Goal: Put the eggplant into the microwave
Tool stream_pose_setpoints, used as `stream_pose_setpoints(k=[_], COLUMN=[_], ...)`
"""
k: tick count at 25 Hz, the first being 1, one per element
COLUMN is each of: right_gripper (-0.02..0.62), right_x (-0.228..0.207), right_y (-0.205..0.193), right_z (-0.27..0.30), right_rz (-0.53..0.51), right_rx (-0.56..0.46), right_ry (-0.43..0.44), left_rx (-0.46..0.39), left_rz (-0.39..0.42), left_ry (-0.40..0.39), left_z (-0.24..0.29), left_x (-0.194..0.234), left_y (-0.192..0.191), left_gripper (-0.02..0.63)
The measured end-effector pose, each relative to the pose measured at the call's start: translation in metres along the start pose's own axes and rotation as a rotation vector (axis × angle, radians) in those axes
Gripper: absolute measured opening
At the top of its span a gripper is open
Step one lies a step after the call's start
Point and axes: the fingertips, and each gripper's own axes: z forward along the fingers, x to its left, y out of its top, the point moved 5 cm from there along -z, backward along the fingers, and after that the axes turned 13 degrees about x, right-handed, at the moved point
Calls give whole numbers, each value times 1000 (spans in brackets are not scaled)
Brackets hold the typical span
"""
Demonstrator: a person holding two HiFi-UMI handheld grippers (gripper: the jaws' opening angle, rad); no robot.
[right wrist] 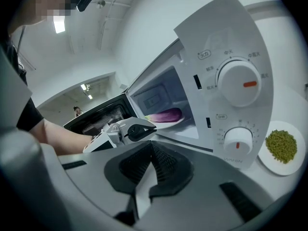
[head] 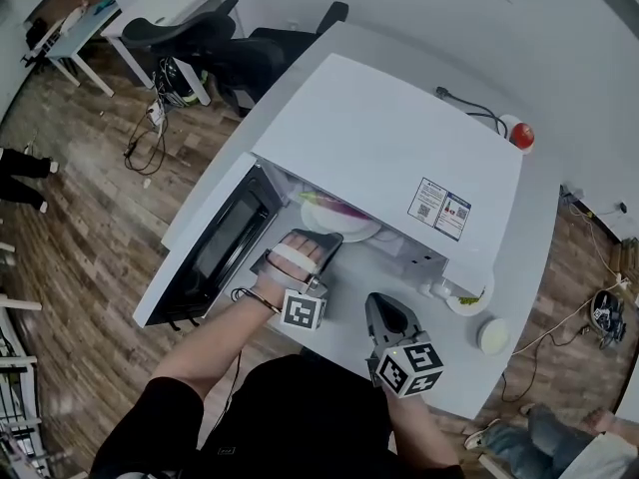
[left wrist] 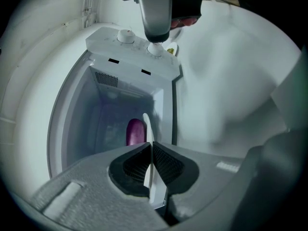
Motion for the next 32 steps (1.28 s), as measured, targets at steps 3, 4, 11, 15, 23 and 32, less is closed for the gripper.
stream_pose_setpoints(k=[3, 4, 11, 15, 23, 32], right_gripper=[15, 15, 15, 15, 15, 15], right_x=[1, 1, 4, 5, -1, 4], right_y=[2, 1, 2, 2, 5, 2], right_z=[1, 2, 5, 5, 4, 7], right_rz=[1, 0, 3, 9, 28, 35], right_rx=[2, 4, 22, 36, 47, 59], right_ry=[6, 8, 28, 39, 32, 42], left_rx=[-1, 4, 32, 34, 58, 34], left_rz=[-11, -7, 5, 21, -17, -77], left_ry=[-22, -29, -74, -132, -180, -151], left_z=[4, 6, 17, 21, 23, 13], left_x=[4, 5, 13, 10, 8, 10], left_y=[2, 2, 4, 7, 4, 0], left_gripper=[20, 21, 21, 21, 62, 80])
